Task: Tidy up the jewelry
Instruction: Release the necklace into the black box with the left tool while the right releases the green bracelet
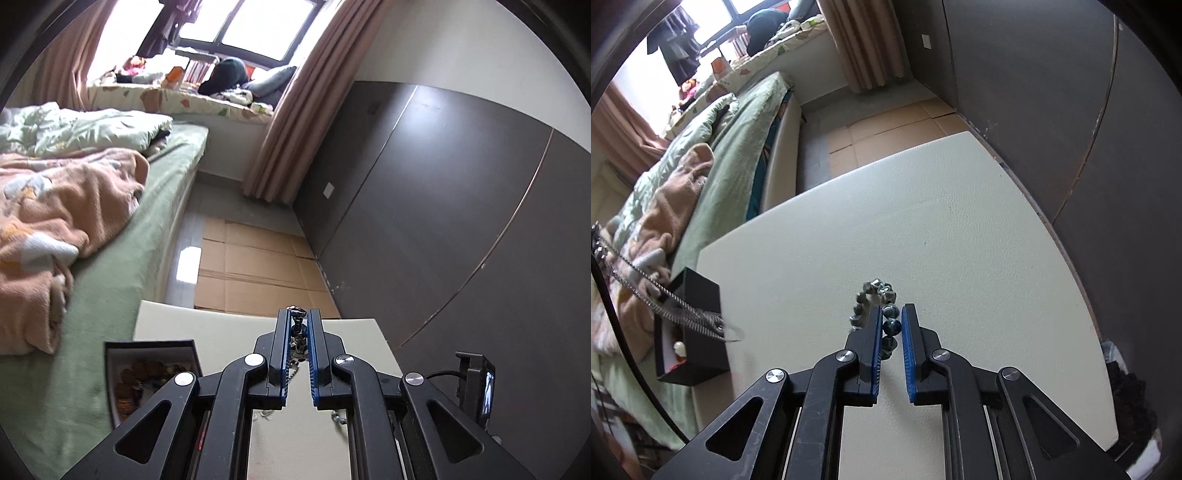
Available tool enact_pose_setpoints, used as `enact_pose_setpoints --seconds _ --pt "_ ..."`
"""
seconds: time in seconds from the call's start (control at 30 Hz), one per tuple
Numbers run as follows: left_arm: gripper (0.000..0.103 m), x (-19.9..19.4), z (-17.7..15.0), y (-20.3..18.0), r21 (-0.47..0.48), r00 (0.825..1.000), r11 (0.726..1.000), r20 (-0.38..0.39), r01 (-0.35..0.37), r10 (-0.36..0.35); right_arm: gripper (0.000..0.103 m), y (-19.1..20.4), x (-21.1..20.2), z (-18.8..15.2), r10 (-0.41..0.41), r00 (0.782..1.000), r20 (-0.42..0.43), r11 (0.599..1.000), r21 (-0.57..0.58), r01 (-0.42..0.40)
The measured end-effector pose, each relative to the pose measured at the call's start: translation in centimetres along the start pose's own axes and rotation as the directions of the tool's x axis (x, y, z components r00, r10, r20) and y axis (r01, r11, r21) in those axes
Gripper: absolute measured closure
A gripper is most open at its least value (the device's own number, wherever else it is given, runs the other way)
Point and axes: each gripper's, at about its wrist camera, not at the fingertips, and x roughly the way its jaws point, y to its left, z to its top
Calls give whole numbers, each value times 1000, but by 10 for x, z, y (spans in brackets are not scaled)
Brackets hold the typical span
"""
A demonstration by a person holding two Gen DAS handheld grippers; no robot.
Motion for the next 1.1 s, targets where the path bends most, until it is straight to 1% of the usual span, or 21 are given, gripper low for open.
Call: enact_pose_setpoints --seconds 0.17,0.3,0.5,0.6,0.7,0.8,0.93,1.1 --pt "95 -23 15 -6 27 1000 1000 29 -10 9 91 5 -7 6 49 998 30 999 -5 -49" --pt "95 -45 31 -11 68 997 997 73 -39 34 91 14 -3 10 75 997 27 997 -8 -75" --pt "95 -84 60 -9 99 985 991 152 -91 75 91 25 5 12 86 996 12 996 -16 -86" --pt "95 -95 69 -4 102 981 988 173 -112 93 91 30 8 11 93 996 7 995 -20 -93" --pt "95 -100 73 2 96 978 988 180 -124 105 91 36 9 10 108 994 4 994 -24 -108" --pt "95 -98 70 9 86 977 987 178 -134 117 91 42 9 9 120 993 6 992 -33 -120" --pt "95 -87 60 26 41 978 989 158 -141 133 91 49 8 8 131 991 7 990 -45 -131" --pt "95 -64 43 52 -25 979 986 116 -164 166 91 54 8 5 134 991 2 989 -58 -133"
